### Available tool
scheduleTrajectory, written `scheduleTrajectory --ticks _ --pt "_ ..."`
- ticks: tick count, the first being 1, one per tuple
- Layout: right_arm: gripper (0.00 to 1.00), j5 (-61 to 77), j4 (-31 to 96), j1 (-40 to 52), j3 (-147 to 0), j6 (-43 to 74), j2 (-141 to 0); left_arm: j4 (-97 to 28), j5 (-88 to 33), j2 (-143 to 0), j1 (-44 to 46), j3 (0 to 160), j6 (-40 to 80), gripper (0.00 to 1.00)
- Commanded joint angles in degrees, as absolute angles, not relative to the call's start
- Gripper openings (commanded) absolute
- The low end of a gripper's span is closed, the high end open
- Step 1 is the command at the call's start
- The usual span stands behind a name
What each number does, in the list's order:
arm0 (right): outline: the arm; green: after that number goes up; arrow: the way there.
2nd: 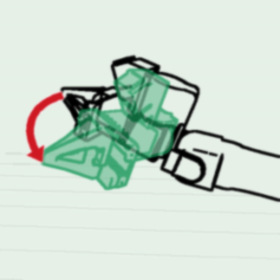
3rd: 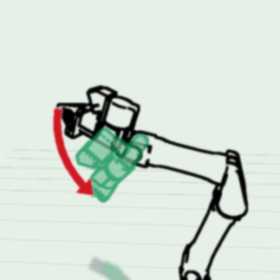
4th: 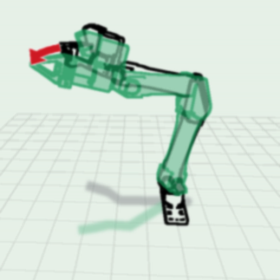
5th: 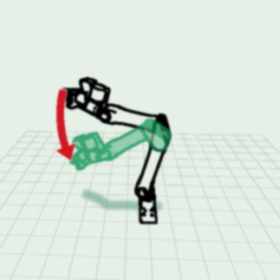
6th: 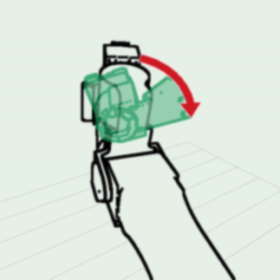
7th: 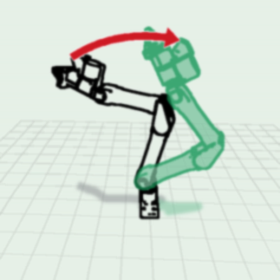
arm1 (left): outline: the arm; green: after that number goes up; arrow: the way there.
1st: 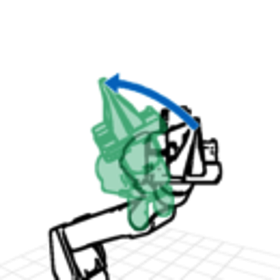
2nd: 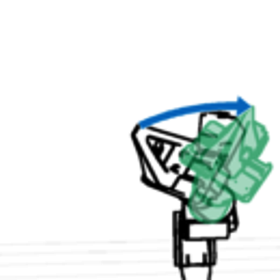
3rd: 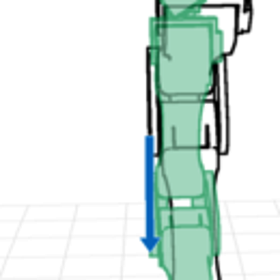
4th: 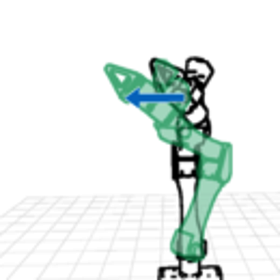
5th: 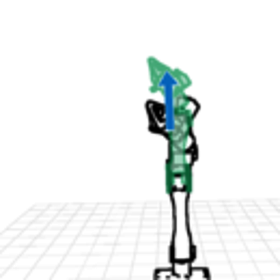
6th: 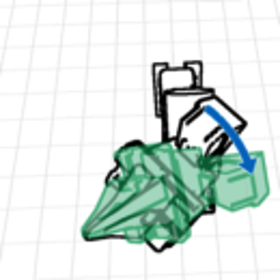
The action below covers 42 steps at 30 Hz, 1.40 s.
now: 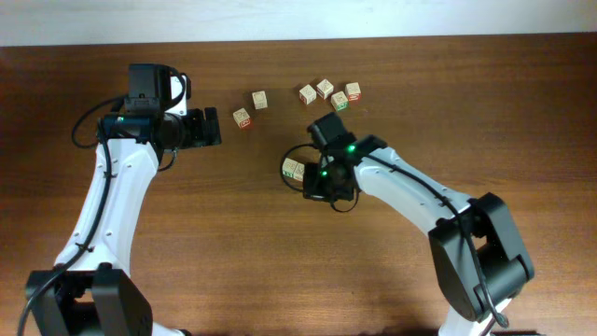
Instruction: Rotate 4 blocks
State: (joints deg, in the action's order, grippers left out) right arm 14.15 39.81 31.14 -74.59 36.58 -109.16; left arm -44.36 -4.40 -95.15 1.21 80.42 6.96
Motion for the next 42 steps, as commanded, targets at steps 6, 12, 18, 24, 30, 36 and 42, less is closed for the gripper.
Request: scheduleTrajectory --ticks 6,12,18,24,30,36,42 --pt "0.04 7.0 35.3 32.7 -75.4 38.7 -114.8 -44.2 -4.2 -95.2 1.3 81.5 7.3 0.99" --pt "0.04 5.7 33.6 32.6 -75.4 38.4 -114.8 -44.3 -4.2 -95.2 1.3 81.5 7.3 0.99" --pt "0.04 5.3 32.9 32.6 -75.4 38.4 -114.8 -44.3 -4.2 -95.2 1.3 81.5 7.3 0.99" --pt "0.04 11.7 34.8 32.6 -78.6 34.0 -113.2 -44.3 -4.2 -95.2 1.3 81.5 7.3 0.99" --pt "0.04 10.3 50.4 25.1 -84.1 31.6 -102.3 -44.3 -4.2 -95.2 1.3 81.5 7.3 0.99" --pt "0.04 19.2 44.5 17.3 -72.4 31.8 -105.0 -46.0 -17.9 -95.2 1.3 81.5 7.9 1.0" --pt "0.04 17.7 35.0 17.3 -67.4 33.5 -105.4 -44.3 -16.5 -102.8 5.8 79.5 8.3 0.0"
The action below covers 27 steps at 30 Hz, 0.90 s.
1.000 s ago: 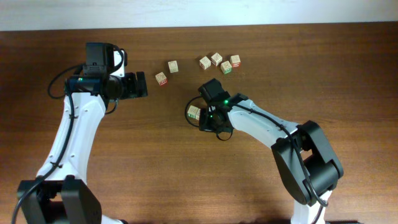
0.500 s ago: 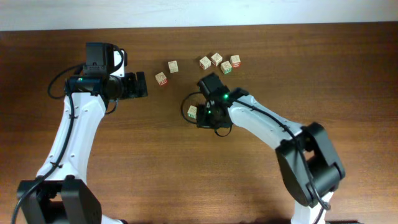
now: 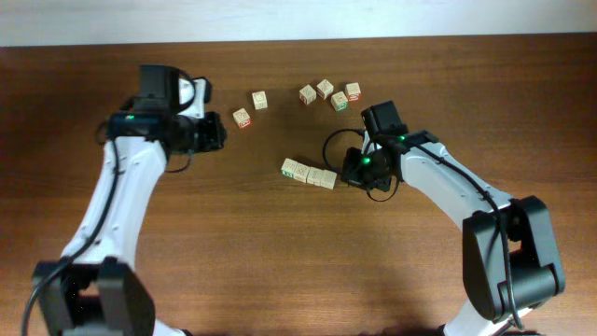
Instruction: Rotate 4 blocks
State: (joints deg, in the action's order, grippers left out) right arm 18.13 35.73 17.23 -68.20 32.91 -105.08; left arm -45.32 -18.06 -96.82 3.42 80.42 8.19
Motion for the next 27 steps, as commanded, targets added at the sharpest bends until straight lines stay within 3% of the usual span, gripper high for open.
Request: scheduleTrajectory --ticks 1,11,27 --pt "0.04 17.3 35.1 17.3 -67.4 33.5 -105.5 -43.0 -16.8 -105.5 6.7 79.5 8.1 0.0" --pt "0.04 17.4 34.0 18.1 -66.6 34.6 -109.5 -30.5 -21.4 -118.8 14.4 79.5 0.2 0.0" --pt "0.04 17.8 29.5 19.2 -66.6 34.7 -109.5 -38.2 -22.9 -120.5 17.1 79.5 6.2 0.0"
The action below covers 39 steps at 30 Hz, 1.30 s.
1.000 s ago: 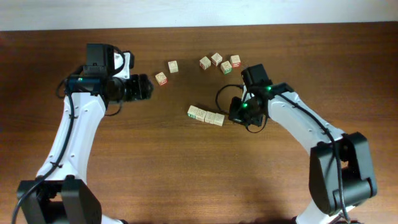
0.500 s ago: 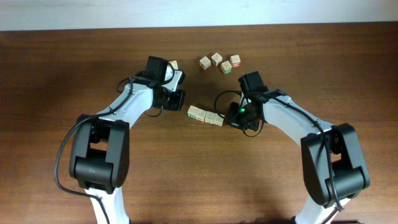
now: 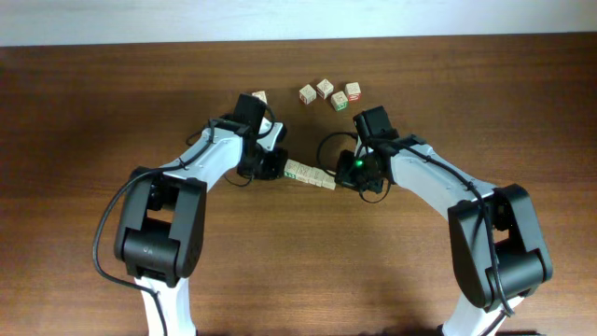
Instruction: Rotate 4 blocks
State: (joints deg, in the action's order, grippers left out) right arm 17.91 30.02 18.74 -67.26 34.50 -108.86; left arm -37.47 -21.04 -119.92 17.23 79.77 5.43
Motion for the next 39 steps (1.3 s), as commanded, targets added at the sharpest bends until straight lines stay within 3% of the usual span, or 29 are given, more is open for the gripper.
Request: scheduleTrajectory --ticks 1,14,20,34,39 --pt "0.04 18.0 29.1 19.2 -66.6 34.0 -109.6 -38.4 -23.2 -120.5 17.1 79.5 6.2 0.0" --pt "0.04 19.2 23.6 19.1 -66.7 30.3 -110.0 -45.1 -17.9 -120.5 12.3 84.6 3.3 0.0" --pt "0.04 31.9 27.1 8.7 -66.7 26.0 -107.3 -50.4 -15.5 -120.5 12.2 91.0 -1.8 0.0" --pt "0.05 24.8 27.1 14.3 -66.6 22.7 -109.6 -47.6 -22.2 -124.5 12.3 90.9 -4.8 0.0" --pt "0.04 24.9 26.8 14.2 -66.6 22.7 -109.7 -47.4 -31.1 -125.1 12.2 90.9 -6.2 0.0"
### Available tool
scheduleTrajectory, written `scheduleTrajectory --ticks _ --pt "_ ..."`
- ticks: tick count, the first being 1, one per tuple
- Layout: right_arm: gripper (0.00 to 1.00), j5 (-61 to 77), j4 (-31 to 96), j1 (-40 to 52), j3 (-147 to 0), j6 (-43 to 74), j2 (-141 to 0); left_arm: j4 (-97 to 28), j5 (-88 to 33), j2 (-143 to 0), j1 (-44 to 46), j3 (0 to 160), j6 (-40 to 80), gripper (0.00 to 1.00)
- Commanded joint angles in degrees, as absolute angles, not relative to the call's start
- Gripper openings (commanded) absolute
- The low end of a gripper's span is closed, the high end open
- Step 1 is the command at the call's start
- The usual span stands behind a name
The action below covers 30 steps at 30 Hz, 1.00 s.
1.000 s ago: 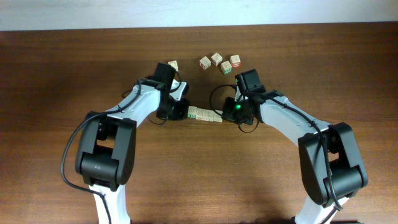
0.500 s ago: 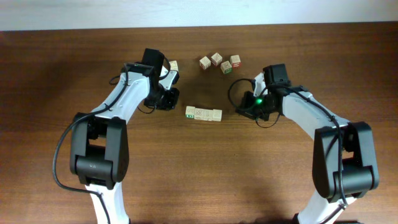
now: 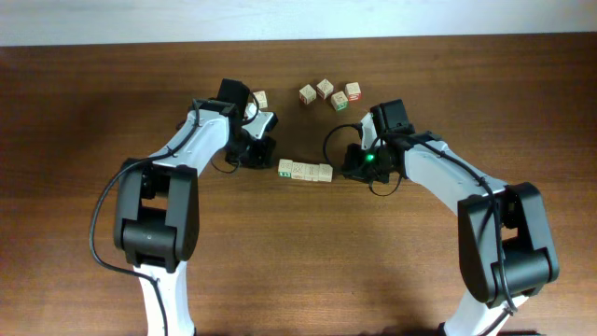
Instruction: Rotate 4 blocks
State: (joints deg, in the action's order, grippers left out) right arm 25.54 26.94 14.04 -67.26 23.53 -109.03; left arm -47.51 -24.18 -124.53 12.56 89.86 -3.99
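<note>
Three pale wooden blocks lie in a level row (image 3: 306,171) at the table's middle. My left gripper (image 3: 263,149) is just up and left of the row's left end. My right gripper (image 3: 349,166) is close to the row's right end. From above, neither gripper's jaws can be made out. Several loose blocks lie farther back: one (image 3: 260,97) beside the left wrist, and others (image 3: 308,93), (image 3: 325,88), (image 3: 353,91), one of them with green marks (image 3: 340,102).
The brown wooden table (image 3: 298,261) reaches a pale wall strip along the far edge. Both arms bend in toward the middle, and their elbows sit over the near half of the table.
The row of three blocks was slanted down to the right and now lies level. My left gripper was at the row's left end and now sits slightly up and left. My right gripper stayed near the right end.
At first my right gripper was over blocks at the middle, and my left gripper was far left near a red-marked block. Then the right gripper was right of a slanted row of three. Later the left gripper was at the row's left end, and now the row is level.
</note>
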Motion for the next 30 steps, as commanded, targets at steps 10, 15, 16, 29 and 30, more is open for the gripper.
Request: scheduleTrajectory --ticks 10,15,16,29,30 --pt "0.05 27.0 27.0 14.3 -66.6 23.5 -110.4 -47.0 -33.3 -125.1 12.1 90.9 -6.2 0.0" --pt "0.05 29.5 27.0 14.7 -66.6 24.3 -112.3 -47.0 -33.3 -125.1 12.1 90.9 -6.1 0.0" --pt "0.05 29.8 26.8 14.7 -66.6 24.3 -112.6 -47.0 -33.3 -125.1 12.1 90.9 -6.1 0.0" --pt "0.04 31.3 25.0 14.7 -66.6 24.2 -112.8 -47.0 -33.3 -125.1 13.0 90.9 -6.1 0.0" --pt "0.05 31.3 25.0 14.7 -66.6 24.2 -112.8 -47.0 -33.3 -125.1 13.0 90.9 -6.1 0.0"
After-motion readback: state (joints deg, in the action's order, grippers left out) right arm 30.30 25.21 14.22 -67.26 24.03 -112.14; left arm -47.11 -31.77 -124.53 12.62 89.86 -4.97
